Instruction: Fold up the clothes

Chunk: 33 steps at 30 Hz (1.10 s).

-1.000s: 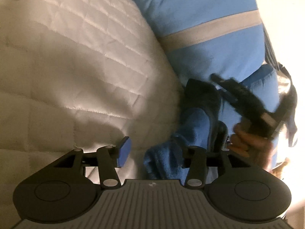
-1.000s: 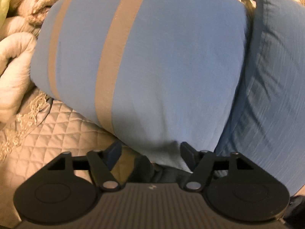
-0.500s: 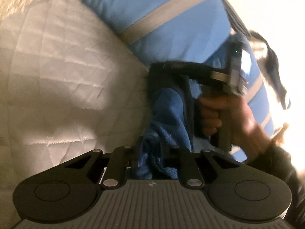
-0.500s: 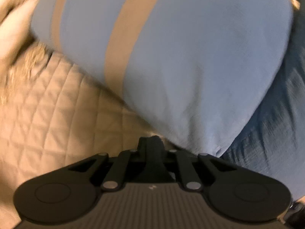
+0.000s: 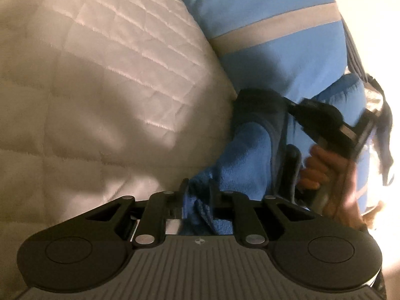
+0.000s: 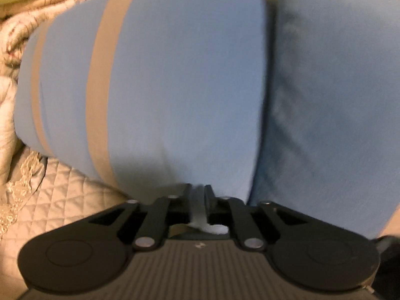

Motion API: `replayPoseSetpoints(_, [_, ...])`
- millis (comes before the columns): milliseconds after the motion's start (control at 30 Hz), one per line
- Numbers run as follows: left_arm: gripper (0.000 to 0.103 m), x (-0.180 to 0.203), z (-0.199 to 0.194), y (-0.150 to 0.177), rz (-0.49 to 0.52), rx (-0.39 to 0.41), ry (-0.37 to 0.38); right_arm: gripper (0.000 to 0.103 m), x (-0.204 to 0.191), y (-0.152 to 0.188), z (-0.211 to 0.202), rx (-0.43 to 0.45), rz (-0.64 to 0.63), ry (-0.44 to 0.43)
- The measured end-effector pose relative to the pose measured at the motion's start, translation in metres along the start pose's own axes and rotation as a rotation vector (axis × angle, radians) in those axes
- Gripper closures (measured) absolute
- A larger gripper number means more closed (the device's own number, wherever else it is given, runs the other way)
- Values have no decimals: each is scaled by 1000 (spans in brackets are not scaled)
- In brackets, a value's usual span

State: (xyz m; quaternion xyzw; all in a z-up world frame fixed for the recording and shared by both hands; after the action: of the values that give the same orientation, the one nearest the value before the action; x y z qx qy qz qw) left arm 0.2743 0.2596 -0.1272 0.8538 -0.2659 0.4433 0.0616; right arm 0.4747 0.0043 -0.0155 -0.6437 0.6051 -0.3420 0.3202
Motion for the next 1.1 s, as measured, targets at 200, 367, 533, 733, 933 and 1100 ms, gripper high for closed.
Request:
replayPoseSetpoints(200, [72,3,-13,-8,20,109,-70,23,24,27,-64,25,-89,-23])
replayPoseSetpoints(367, [60,12,-36,-16,36,240,-72,12,48,101,-130,-34,-127,-30])
replayPoseSetpoints(533, [57,40,-39,-2,147,274,-81,8,69,173,-198,-113,-121,10])
replayPoseSetpoints(733, [57,92,-22,38,427,270,-100,8,76,234,-245,-165,-169,165])
replayPoseSetpoints(933, [57,132,30,77,752,282,-261,8,96,270,-262,-190,-106,228])
replayPoseSetpoints(1100, [58,130,84,75,814,227,-414,6,95,285,-257,-207,-133,224])
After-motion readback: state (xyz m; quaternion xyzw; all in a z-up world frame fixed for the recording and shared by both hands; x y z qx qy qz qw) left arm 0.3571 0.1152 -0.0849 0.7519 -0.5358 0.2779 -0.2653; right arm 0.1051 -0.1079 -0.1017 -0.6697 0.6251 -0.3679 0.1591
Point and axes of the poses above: each gripper's, at about its wrist camera, not at the fingertips, and z roughly the way its jaws point, x to its right, y to its underside, the point moved 3 cm from there along z, roughly the way its jaws point, and after that the axes turned 11 degrees about -z, right-handed, at the moved point
